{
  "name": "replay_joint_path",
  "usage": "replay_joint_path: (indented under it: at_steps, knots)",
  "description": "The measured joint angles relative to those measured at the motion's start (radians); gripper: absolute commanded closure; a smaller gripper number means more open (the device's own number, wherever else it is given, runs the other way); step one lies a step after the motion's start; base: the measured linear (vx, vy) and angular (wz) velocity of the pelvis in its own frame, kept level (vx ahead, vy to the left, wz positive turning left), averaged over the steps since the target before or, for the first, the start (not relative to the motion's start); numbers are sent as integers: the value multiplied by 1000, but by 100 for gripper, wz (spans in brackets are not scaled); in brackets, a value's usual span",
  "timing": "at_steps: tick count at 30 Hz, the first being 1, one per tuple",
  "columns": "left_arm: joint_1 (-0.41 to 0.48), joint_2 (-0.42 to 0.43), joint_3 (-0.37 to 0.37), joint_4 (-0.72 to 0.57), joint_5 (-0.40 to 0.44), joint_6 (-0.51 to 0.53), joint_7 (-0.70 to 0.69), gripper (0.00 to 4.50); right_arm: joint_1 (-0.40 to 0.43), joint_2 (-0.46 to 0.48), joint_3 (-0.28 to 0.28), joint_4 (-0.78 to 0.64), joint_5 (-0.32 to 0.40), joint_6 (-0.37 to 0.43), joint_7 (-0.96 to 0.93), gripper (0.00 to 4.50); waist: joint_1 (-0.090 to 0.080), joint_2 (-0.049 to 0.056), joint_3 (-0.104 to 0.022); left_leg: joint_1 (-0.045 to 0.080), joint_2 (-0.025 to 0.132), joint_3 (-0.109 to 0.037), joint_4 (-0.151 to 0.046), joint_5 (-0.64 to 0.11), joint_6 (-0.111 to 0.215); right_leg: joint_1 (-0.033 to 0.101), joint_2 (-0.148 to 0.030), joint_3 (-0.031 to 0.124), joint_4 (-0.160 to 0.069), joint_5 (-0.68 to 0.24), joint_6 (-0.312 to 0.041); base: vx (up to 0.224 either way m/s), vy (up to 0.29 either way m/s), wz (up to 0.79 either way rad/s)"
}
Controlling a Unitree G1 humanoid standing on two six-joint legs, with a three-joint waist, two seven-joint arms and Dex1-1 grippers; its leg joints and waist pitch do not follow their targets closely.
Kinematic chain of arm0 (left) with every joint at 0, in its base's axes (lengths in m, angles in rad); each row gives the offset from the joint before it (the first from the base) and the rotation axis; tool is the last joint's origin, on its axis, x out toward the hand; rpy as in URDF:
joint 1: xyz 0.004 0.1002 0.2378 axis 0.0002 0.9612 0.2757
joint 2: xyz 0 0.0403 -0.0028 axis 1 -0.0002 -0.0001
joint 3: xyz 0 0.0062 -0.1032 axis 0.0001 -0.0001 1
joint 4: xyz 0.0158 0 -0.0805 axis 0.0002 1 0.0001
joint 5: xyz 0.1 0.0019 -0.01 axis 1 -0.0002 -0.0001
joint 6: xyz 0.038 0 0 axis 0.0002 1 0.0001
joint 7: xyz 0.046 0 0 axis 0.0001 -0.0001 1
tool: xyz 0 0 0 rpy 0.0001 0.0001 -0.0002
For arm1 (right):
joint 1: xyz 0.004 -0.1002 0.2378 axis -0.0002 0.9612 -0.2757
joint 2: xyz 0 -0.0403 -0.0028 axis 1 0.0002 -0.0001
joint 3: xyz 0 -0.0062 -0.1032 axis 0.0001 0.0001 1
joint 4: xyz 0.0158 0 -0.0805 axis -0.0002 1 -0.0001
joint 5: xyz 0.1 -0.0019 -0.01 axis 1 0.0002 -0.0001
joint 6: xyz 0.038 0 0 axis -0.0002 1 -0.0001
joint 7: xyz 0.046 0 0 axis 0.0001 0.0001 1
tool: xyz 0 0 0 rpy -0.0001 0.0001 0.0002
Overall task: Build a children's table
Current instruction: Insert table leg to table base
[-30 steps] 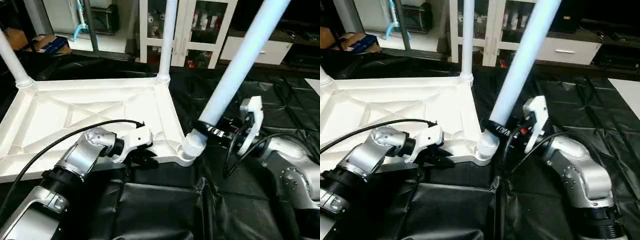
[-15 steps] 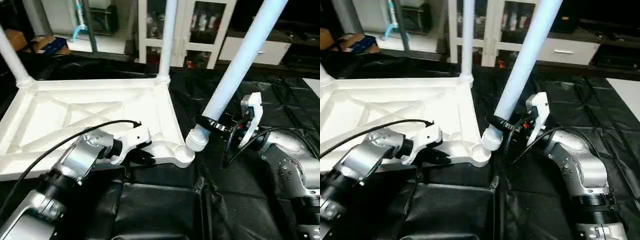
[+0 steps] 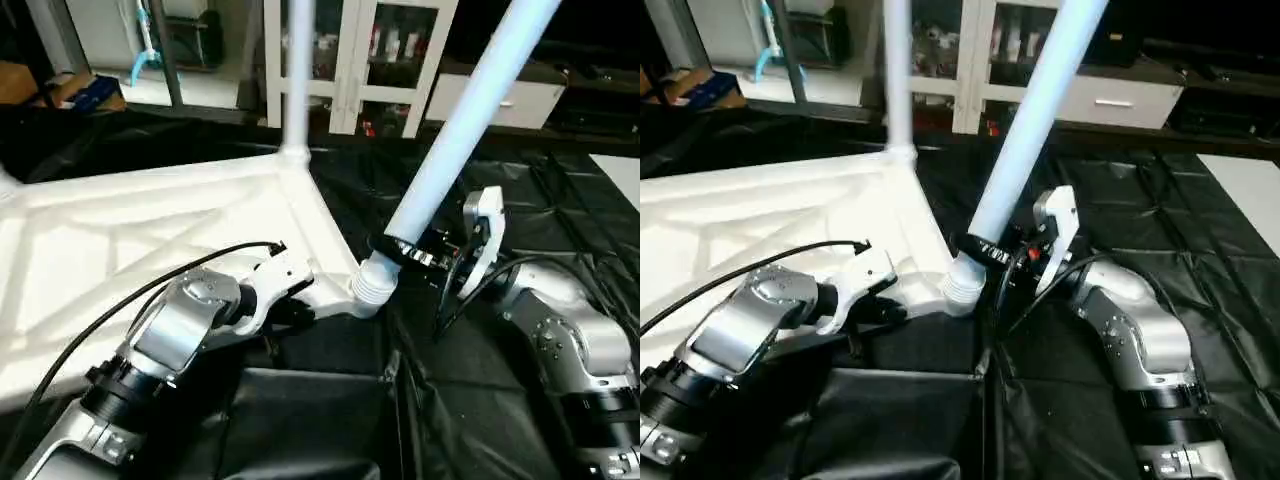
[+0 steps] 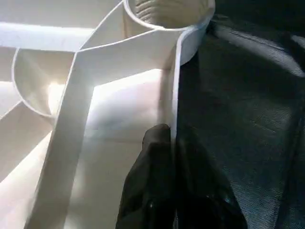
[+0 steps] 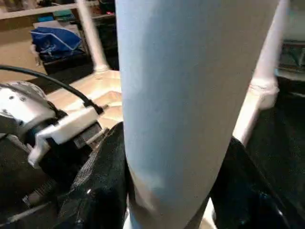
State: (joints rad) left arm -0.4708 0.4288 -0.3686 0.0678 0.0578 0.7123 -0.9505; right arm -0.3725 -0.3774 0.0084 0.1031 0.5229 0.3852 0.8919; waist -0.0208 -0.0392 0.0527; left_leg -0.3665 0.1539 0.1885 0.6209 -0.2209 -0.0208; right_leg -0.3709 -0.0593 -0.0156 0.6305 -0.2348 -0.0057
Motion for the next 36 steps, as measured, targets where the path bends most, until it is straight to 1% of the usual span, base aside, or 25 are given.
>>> replay_joint_path:
  at_steps: [3, 5, 9, 11, 14, 15, 19, 23, 24, 27, 30, 33, 36]
  knots:
    - [25, 23, 0, -31, -6, -27, -16, 444, -27, 0, -3, 26, -18, -16, 0, 268, 0, 0, 0, -1, 1, 2, 0, 2, 4, -2, 0, 0, 0, 0, 0, 0, 0, 0]
    - [45, 44, -2, -44, -16, -75, -47, 444, -34, 2, -2, 41, -21, -31, 4, 268, 8, -1, 0, -2, 2, 2, 0, 3, 6, -3, 0, -1, 0, 0, 0, 0, 0, 0]
    - [58, 65, -17, -69, -25, -88, -73, 444, -36, 15, 2, 82, -24, -40, 15, 268, 20, -2, 0, -3, 2, 5, 0, 2, 7, -5, 0, 0, -1, 0, 0, 0, 0, 0]
    - [61, 70, -24, -78, -25, -86, -75, 444, -36, 21, 4, 84, -23, -39, 27, 268, 25, -5, 1, -3, 2, 6, 0, 2, 7, -5, 0, 1, 0, 0, 0, 0, 0, 0]
    - [61, 70, -24, -84, -24, -81, -74, 444, -36, 13, 33, 73, -21, -19, 53, 268, 26, -10, 0, -3, 2, 6, 0, 2, 6, -5, 0, 1, 0, 0, 0, 0, 0, 0]
    - [61, 70, -24, -84, -24, -81, -74, 444, -33, 10, 41, 65, -21, -15, 60, 268, 26, -10, 0, -3, 2, 7, 0, 2, 6, -5, 0, 1, 0, 0, 0, 0, 0, 0]
    - [65, 76, -25, -86, -25, -100, -77, 444, -11, -21, 53, 51, -22, -1, 96, 268, 26, -16, 0, -3, 2, 7, 0, 2, 7, -5, 0, 1, -1, 0, 0, 0, 0, 0]
    - [68, 87, -23, -86, -26, -111, -83, 444, -3, -37, 57, 51, -29, -8, 113, 268, 23, -18, 0, -3, 3, 8, 0, 2, 7, -5, 0, 1, 0, 0, 0, 0, 0, 0]
    - [69, 87, -23, -86, -28, -119, -84, 444, -3, -38, 61, 52, -38, -20, 117, 268, 24, -18, 0, -3, 3, 8, 0, 2, 7, -5, 0, 1, 0, 0, 0, 0, 0, 0]
    - [73, 92, -23, -86, -36, -133, -92, 444, -4, -34, 67, 58, -60, -50, 119, 268, 24, -19, -1, -2, 3, 8, 0, 2, 7, -5, 0, 1, 0, 0, 0, 0, 0, 0]
    - [80, 105, -24, -90, -46, -143, -115, 450, -10, -13, 67, 79, -62, -68, 115, 269, 25, -20, -2, -2, 3, 8, 0, 2, 7, -5, 0, 1, 0, 0, 0, 0, 0, 0]
    - [82, 111, -30, -93, -55, -147, -129, 450, -17, 13, 68, 110, -58, -66, 117, 269, 26, -21, -2, -2, 3, 8, 0, 2, 6, -5, 0, 1, 0, 0, 0, 0, 0, 0]
    - [84, 114, -31, -94, -55, -150, -135, 450, -24, 20, 68, 118, -56, -57, 119, 269, 26, -22, -2, -2, 3, 8, 0, 2, 6, -5, 0, 1, 0, 0, 0, 0, 0, 0]
